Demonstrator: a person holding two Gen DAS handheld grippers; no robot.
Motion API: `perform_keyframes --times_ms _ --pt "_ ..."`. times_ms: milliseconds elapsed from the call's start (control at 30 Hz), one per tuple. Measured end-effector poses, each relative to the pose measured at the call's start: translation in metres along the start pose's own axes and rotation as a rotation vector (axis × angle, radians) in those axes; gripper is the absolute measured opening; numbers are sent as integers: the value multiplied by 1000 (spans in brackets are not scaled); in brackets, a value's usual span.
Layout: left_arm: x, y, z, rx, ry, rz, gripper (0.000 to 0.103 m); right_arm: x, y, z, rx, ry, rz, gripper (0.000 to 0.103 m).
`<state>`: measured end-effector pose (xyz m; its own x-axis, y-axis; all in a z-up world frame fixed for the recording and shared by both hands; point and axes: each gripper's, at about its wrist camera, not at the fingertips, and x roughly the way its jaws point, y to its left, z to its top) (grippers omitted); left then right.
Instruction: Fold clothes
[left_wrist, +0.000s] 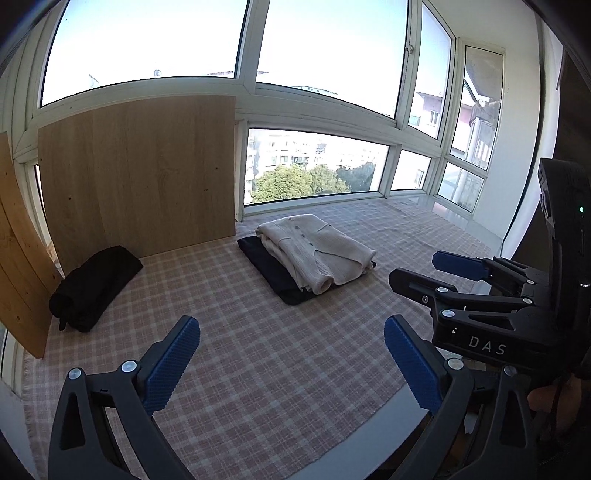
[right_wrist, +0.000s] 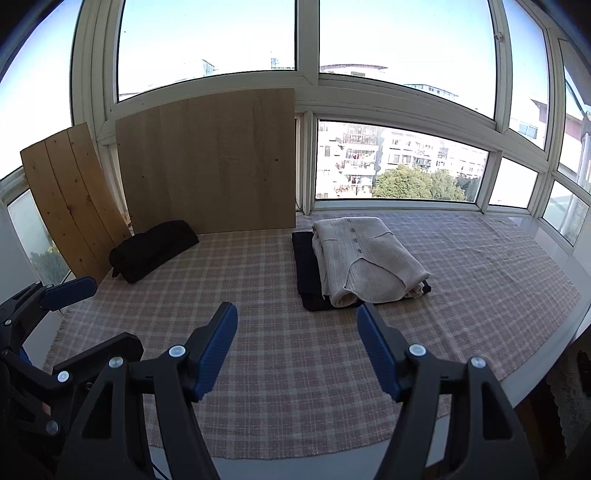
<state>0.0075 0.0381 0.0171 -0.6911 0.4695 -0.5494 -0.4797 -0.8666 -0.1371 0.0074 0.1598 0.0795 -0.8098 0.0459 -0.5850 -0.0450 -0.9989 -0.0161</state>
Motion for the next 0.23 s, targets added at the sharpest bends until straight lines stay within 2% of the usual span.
perform_keyframes --times_ms 233 --pt "-5 1 0 16 -13 35 102 -3 5 0 -8 -12 -8 67"
